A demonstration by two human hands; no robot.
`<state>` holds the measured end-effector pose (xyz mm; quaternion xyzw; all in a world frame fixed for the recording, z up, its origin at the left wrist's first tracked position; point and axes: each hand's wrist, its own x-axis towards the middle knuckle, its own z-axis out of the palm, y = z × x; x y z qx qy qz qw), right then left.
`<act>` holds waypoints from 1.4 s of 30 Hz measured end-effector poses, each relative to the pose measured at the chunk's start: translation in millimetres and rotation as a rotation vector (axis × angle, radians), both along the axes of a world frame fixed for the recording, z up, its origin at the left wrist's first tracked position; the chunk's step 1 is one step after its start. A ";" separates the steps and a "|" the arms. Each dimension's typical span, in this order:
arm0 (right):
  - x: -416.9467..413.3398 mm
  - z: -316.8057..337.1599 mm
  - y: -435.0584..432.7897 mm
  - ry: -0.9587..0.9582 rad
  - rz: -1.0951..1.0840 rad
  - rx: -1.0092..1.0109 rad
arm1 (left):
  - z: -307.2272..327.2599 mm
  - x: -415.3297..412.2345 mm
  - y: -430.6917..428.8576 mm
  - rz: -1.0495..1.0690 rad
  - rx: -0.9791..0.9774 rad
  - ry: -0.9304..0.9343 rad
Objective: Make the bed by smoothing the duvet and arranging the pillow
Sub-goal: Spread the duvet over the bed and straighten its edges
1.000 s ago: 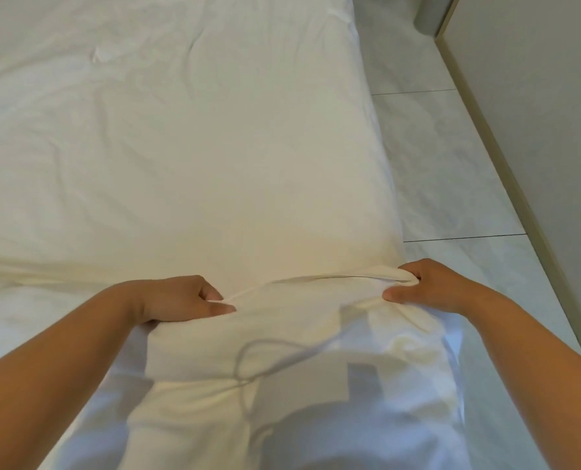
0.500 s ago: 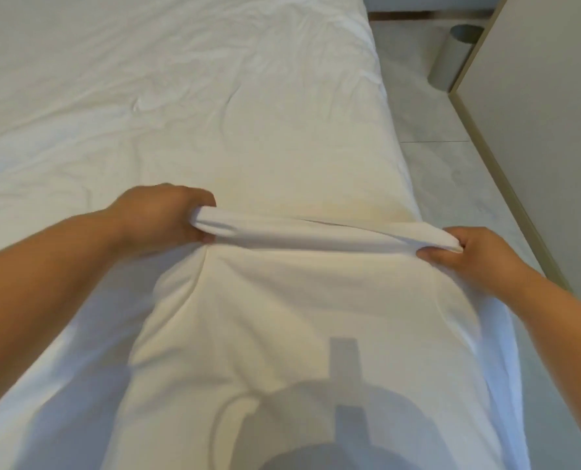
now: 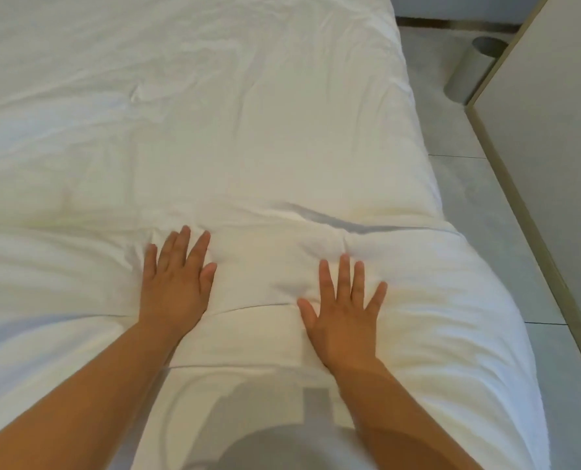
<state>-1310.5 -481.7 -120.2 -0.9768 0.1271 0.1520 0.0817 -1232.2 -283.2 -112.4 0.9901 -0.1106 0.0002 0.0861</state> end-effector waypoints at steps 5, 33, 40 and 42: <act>23.5 11.1 -24.9 0.120 0.004 -0.007 | 18.2 -10.2 13.0 -0.049 0.061 -0.034; 112.8 91.1 626.3 0.173 0.217 0.298 | 78.5 4.6 711.9 0.144 0.037 -0.019; 136.6 73.7 660.3 0.313 0.170 0.007 | 81.4 84.0 806.7 0.233 0.291 0.164; 144.1 73.0 665.9 0.317 0.159 0.070 | 74.8 102.4 831.4 0.214 0.363 0.275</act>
